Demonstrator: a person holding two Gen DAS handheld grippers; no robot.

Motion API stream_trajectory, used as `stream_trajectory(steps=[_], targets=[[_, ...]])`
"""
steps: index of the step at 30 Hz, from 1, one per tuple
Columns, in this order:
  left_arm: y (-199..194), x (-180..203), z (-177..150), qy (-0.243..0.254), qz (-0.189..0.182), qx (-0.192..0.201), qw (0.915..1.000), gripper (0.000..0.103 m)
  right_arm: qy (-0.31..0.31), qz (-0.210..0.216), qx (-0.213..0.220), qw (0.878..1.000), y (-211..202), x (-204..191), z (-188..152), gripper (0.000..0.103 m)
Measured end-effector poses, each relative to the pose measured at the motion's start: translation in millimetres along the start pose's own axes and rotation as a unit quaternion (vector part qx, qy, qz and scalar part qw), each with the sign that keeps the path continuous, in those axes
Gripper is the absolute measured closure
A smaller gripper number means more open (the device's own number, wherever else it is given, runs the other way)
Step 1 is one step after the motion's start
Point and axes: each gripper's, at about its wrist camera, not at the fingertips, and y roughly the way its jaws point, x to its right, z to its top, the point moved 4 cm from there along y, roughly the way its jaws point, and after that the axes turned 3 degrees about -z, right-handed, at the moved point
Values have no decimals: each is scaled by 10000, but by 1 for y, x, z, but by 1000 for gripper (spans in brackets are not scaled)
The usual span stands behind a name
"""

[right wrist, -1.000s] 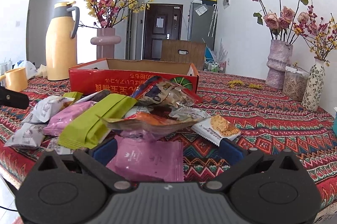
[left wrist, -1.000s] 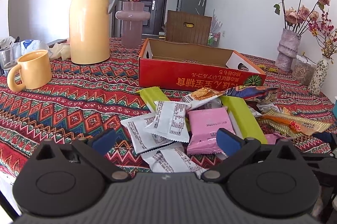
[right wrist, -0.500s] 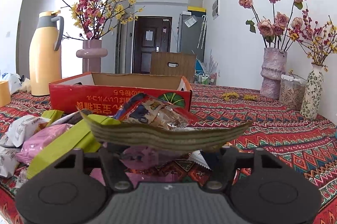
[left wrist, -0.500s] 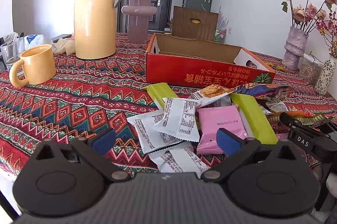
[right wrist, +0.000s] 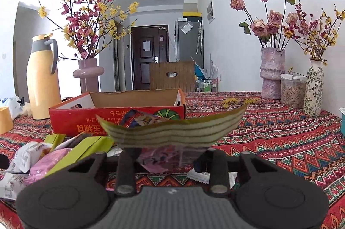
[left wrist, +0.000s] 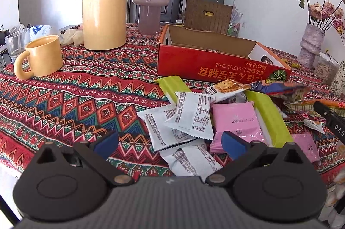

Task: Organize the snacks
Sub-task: 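Grasp a white printed wrapper with the left tool while the right tool lifts the green bar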

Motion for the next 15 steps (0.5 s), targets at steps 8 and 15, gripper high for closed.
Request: stream_trajectory(steps=[8,15], targets=[[10,9,19,262,111,32,9996,0,130,-65,204,9997,-10,12,11,70],[38,19,32,479,218,-151,9985,3,215,-56,264,9994,-13,18,16,70]])
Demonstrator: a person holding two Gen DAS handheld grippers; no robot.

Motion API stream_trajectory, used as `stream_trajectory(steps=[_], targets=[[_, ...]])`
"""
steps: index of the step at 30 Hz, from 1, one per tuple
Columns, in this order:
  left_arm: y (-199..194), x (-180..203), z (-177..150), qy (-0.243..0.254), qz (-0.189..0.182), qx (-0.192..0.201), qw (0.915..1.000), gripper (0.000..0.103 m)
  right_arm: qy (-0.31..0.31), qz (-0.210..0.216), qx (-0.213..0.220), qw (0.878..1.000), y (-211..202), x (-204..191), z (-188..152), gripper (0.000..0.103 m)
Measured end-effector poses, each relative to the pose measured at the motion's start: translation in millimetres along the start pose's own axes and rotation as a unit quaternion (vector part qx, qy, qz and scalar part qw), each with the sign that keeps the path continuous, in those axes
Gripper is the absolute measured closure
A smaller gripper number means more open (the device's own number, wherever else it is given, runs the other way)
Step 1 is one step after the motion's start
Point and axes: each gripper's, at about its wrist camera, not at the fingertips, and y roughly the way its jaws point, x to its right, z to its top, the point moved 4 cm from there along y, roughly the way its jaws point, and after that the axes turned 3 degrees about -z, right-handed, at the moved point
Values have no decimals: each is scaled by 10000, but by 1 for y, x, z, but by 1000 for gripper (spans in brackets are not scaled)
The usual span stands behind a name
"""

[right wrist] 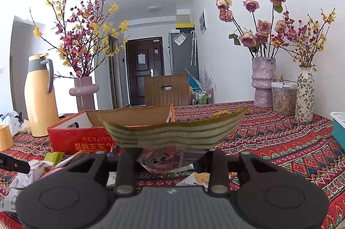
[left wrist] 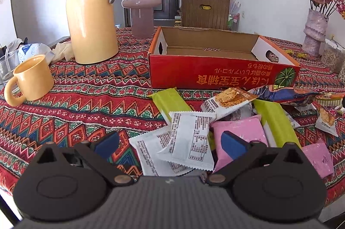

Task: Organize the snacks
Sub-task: 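Grasp a white printed wrapper with the left tool while the right tool lifts the green bar, then carry the white wrapper into the cardboard box with the left tool while the right tool carries the green bar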

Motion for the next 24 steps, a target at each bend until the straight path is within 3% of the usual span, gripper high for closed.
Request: stream_trajectory(steps=[5,7,9,24], targets=[[14,3,4,106,-103,-161,9998,28,37,-2,-28,10000,4,4,1,70],[18,4,5,142,-204,-227,9994,49,56,6,-37,10000,6,5,1,70],[20,6,5,188,-319,-291,9989,61,64,23,-29,10000,8,5,3,70],[9,0,21,101,-384,-93,9992,63,220,112,103,9996,9,12,24,70]])
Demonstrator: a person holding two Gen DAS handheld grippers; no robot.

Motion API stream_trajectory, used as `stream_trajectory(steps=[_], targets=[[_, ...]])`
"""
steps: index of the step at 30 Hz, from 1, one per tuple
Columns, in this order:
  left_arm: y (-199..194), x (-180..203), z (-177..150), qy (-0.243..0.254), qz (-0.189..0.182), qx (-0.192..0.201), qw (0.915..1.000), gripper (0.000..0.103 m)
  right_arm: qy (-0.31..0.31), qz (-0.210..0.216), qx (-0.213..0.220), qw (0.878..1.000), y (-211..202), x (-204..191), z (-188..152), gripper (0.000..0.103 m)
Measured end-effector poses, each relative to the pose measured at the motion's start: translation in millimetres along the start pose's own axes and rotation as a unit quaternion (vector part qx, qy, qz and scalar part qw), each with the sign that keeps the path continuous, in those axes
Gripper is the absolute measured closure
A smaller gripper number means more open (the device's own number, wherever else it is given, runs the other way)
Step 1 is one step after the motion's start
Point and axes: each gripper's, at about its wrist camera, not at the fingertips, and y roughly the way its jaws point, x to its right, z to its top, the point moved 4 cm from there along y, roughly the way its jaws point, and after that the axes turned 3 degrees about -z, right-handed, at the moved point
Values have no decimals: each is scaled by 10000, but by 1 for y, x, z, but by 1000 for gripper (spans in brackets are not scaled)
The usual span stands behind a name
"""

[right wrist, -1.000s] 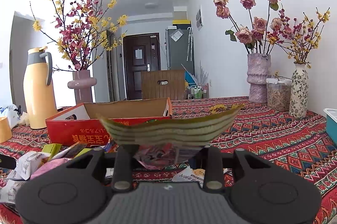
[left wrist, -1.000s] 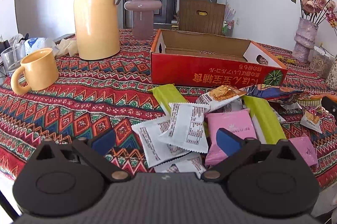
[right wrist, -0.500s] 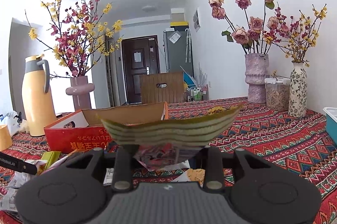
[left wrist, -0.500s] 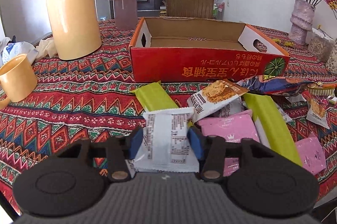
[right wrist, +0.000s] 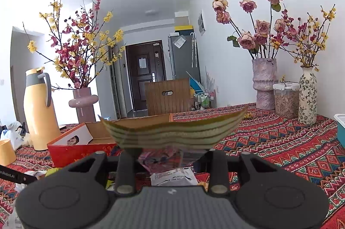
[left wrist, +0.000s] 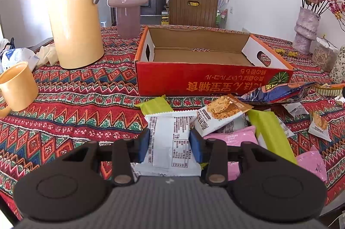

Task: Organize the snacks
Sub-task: 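Carry the white wrapper into the cardboard box with the left tool while the right tool carries the green bar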

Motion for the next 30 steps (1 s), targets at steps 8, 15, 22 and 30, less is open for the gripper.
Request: stream_trajectory(steps=[8,15,22,30], targets=[[-4,2,23,35,-31,240,9997,63,21,49,271,9996,-1,-4,23,70],[-1,2,42,17,-47,371,9993,63,-28,126,454,9989,7,-11,42,70],[3,4,62,56,-55,543,9985,63,-94,237,461,9986,30,-22,52,70],[21,7,87,71,-23,612,9981,63,-261,422,233,9985,76,-42,61,70]])
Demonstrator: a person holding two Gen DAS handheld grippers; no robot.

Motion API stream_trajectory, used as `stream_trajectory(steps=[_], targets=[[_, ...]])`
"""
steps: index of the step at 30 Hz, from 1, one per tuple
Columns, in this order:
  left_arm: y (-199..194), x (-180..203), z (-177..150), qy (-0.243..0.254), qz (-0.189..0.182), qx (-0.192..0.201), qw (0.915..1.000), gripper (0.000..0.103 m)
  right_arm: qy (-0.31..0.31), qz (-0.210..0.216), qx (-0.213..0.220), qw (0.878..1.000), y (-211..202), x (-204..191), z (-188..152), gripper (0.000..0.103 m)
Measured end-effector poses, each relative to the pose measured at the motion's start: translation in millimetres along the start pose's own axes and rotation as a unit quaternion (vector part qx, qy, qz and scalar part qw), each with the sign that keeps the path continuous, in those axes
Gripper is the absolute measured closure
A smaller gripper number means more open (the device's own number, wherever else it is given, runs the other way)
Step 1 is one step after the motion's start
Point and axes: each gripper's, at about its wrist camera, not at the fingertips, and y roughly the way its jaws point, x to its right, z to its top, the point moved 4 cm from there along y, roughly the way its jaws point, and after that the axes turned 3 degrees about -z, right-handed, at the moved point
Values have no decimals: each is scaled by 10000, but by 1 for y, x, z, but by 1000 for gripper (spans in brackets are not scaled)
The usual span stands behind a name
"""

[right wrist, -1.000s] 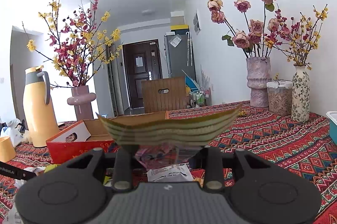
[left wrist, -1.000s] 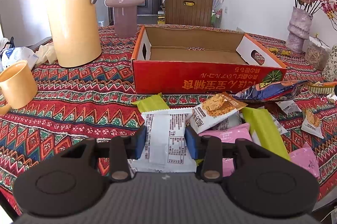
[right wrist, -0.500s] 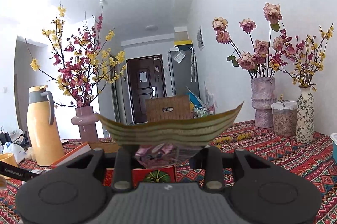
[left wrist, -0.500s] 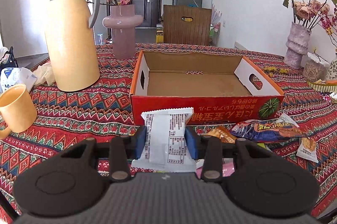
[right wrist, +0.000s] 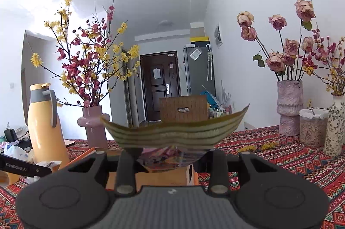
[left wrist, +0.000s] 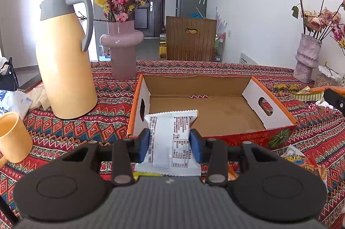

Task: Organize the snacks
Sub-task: 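Carry the white wrapper into the cardboard box with the left tool while the right tool carries the green bar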

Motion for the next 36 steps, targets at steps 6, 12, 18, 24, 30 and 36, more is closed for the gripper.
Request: stream_trajectory(steps=[6,12,18,24,30,36], targets=[[19,0,17,-14,36,31,10000,63,4,81,-245,9997,43,-4,9,70],[40,1,35,-51,43,96,9999,63,-82,177,-479,9987,79,-14,18,70],[65,0,44,-121,37,112,9999,63,-258,201,-736,9967,109,-27,14,70],[94,-9,43,-247,71,54,9997,62,-384,251,-1085,9930,132,-31,-1,70],[114,-15,31,-266,67,-34,9996,63,-462,236,-1193,9915,142,-29,-15,70],[116,-13,24,-203,-6,-36,9998,59,-422,289,-1416,9886,147,-27,-26,55]])
